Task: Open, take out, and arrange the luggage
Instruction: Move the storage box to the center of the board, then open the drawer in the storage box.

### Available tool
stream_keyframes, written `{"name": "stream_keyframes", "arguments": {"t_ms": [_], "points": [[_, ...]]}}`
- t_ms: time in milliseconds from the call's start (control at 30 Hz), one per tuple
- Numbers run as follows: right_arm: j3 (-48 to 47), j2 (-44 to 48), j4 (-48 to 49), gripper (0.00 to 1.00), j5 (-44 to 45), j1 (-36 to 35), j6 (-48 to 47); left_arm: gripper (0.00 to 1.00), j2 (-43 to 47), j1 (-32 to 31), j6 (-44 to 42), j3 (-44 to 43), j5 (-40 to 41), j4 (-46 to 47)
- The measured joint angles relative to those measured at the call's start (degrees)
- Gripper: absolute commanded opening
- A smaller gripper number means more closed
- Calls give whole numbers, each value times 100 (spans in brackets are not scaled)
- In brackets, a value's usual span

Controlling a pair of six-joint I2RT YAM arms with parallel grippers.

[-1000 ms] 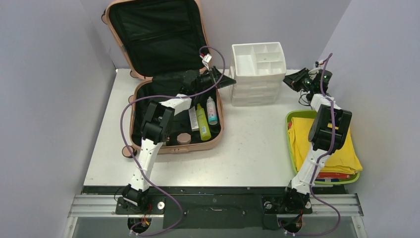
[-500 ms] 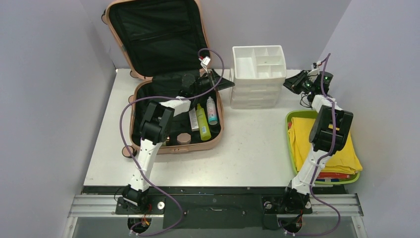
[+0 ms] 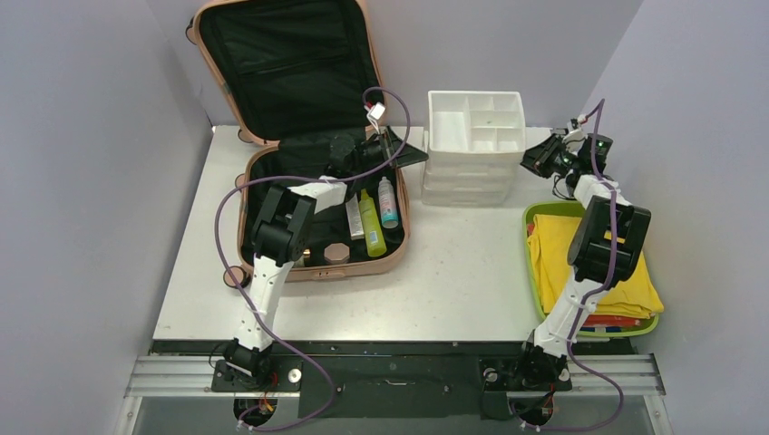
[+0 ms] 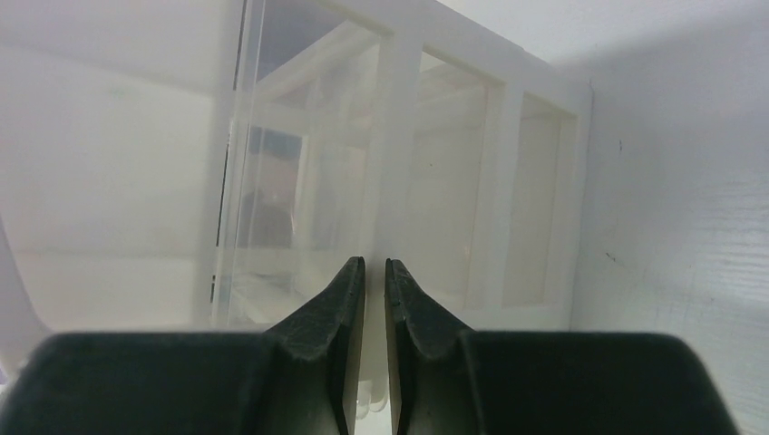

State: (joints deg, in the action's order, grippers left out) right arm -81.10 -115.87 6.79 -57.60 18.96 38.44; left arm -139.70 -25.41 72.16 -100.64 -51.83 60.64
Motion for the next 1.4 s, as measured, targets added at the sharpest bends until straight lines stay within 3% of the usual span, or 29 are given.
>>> {"name": "stream_keyframes", "arguments": {"t_ms": [133,233,333,533,1000,1400], "points": [[-63,114,-621,13,-120,44,-479,87,149,0,7,79,-90,0],[-481,111,-1665,23,-238,72,-1272,87,214,-7,2,111,-129,2],[-1268,57,-3296,33,-284,85,-2614,87,234,-20,7,162,-142,11],[-1947,28,-4992,34,-372,227,-4306,87,284,-50,11,293,-151,92],[-1110,284,-5486,33,162,411,-4892,89,446,-92,24,540,-203,179],[-1215,295,-6131,25,-199,507,-5329,92,610,-90,-83,706,-284,173]]}}
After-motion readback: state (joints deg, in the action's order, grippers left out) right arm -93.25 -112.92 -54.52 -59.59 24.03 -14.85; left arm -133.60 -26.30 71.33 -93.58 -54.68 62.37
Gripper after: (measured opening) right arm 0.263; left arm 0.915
